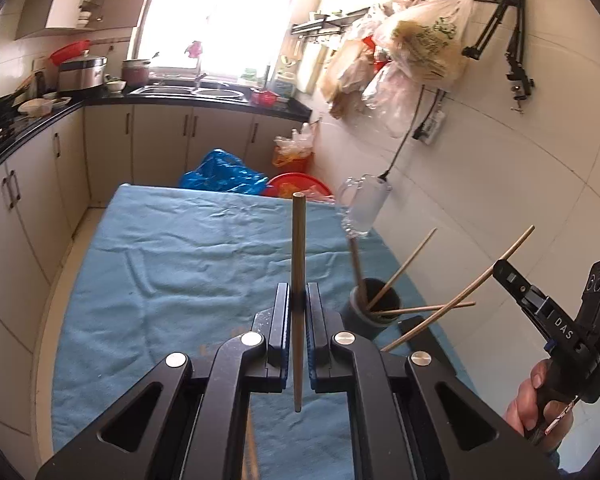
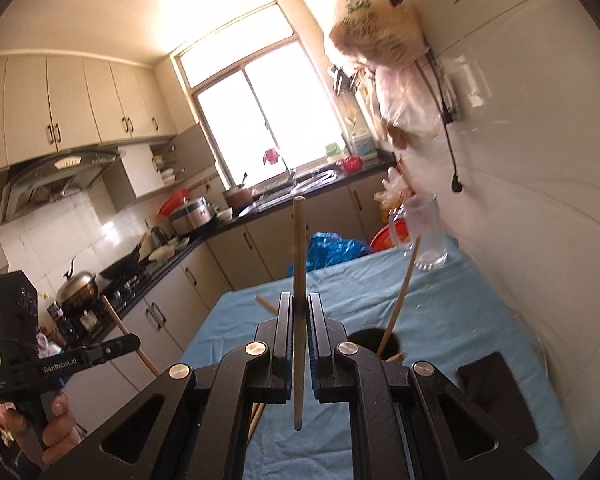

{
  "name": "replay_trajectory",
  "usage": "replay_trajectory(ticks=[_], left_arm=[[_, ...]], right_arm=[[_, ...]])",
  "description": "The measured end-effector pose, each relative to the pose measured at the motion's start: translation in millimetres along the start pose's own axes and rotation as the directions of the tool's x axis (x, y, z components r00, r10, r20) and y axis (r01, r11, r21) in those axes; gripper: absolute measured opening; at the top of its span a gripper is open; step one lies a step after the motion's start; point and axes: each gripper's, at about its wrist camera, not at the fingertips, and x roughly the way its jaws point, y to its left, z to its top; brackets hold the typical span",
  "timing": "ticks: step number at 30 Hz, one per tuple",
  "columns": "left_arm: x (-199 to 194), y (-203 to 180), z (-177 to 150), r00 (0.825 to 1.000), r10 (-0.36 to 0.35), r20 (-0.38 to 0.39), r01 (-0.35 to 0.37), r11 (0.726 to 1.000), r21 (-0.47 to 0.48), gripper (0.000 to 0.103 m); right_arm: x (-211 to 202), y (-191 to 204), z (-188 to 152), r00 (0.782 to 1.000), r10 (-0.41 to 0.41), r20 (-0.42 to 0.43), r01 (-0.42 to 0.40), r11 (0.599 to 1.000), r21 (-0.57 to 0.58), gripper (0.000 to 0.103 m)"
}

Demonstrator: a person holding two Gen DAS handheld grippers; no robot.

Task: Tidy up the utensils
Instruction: 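Lift the held chopsticks upright and carry both grippers toward the black holder, then lower both held chopsticks down into the black holder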

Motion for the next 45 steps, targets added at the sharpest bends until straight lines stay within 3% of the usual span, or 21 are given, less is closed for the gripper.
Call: replay_trajectory(ticks=[10, 19, 27, 34, 45], left_arm=[[17.6, -47.1, 38.7, 0.999, -0.044, 0.013, 0.044, 0.998, 0.049, 0.006], [29.0, -89.7, 80.0, 0.993, -0.093, 0.070, 0.087, 0.992, 0.092, 0.006], [71.0, -107.4, 96.1, 0.993, -0.112, 0.030, 0.109, 0.990, 0.091, 0.006], [107.8, -103.6, 83.6, 0.994, -0.102, -0.034, 0.105, 0.991, 0.079, 0.006], [139.9, -89.5, 61.2, 0.991, -0.082, -0.102, 0.090, 0.993, 0.071, 0.006]], right_arm=[[-28.1, -27.4, 46.8, 0.995, 0.004, 0.101, -0.010, 0.998, 0.057, 0.007], [-24.1, -47.6, 73.0, 0.988, -0.049, 0.149, 0.039, 0.997, 0.069, 0.007], [2.4, -71.9, 78.8, 0.990, -0.065, 0.128, 0.051, 0.993, 0.105, 0.007], [31.1, -88.0, 76.7, 0.992, -0.083, 0.095, 0.071, 0.990, 0.123, 0.007], [76.5, -104.5, 46.1, 0.994, -0.108, -0.028, 0.111, 0.985, 0.130, 0.007]])
